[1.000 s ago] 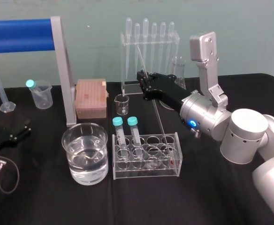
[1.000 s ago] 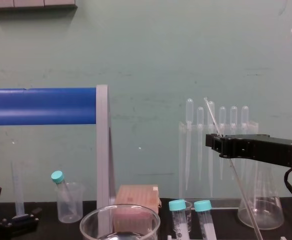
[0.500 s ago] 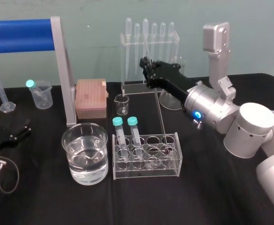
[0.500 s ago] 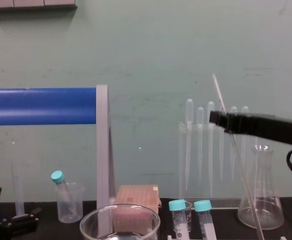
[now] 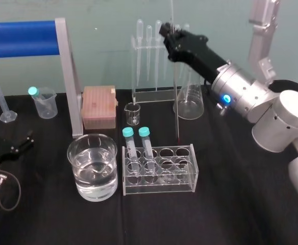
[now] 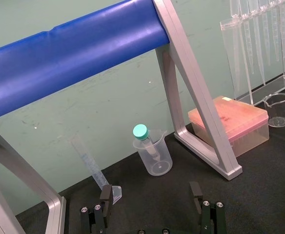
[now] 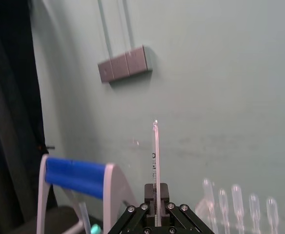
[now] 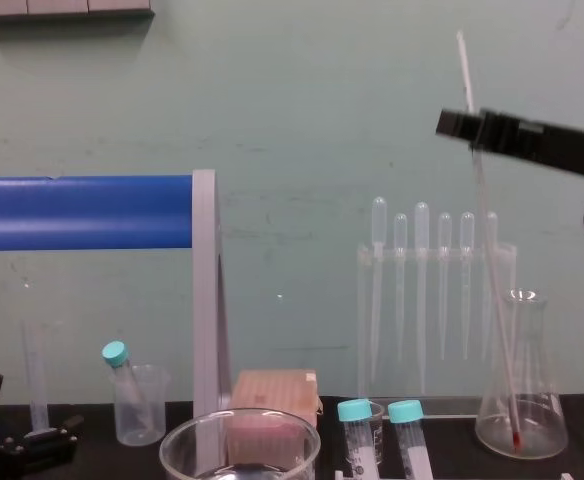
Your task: Hold the thermometer with one hand and immerse one end into the beaker, then reinsert it into the test tube rack.
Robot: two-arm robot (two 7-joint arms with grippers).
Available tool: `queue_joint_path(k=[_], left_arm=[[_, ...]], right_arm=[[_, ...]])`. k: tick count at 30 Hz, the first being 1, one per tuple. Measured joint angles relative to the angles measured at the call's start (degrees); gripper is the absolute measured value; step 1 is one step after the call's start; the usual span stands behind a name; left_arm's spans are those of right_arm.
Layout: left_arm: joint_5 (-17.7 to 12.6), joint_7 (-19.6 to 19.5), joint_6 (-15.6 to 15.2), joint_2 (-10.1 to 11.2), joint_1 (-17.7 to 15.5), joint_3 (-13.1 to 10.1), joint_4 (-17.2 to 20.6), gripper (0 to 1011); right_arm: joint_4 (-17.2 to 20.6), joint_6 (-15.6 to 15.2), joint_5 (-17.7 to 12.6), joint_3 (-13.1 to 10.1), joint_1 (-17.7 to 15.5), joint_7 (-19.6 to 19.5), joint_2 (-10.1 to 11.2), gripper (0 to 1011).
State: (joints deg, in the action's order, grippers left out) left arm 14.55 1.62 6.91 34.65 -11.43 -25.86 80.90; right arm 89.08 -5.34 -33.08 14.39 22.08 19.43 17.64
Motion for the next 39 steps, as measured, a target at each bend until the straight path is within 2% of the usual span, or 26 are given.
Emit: queue_joint_path(k=[6, 13, 19, 24, 39], left_arm=[[0.0, 0.0, 0.0, 0.0, 0.0, 0.0, 0.0, 1008], [0.0, 0.0, 0.0, 0.0, 0.0, 0.0, 0.0, 1008], [0.0, 0.0, 0.0, 0.0, 0.0, 0.0, 0.0, 1008], [0.0, 0.0, 0.0, 0.0, 0.0, 0.0, 0.0, 1008], [0.0, 0.0, 0.0, 0.0, 0.0, 0.0, 0.0, 1008]], right_arm=[[0.4, 1.8, -2.1, -0.5, 1.2, 0.9, -0.1, 57], [-0.8, 6.0, -4.5, -0.1, 2.8, 3.7, -0.8, 57], [-2.6, 10.2, -5.9, 1.8, 4.9, 7.5, -1.6, 57], [-4.2, 12.0, -7.0, 3.3, 6.6, 9.9, -2.2, 57], [-7.3, 11.8, -9.7, 9.1, 10.3, 14.6, -3.7, 57]])
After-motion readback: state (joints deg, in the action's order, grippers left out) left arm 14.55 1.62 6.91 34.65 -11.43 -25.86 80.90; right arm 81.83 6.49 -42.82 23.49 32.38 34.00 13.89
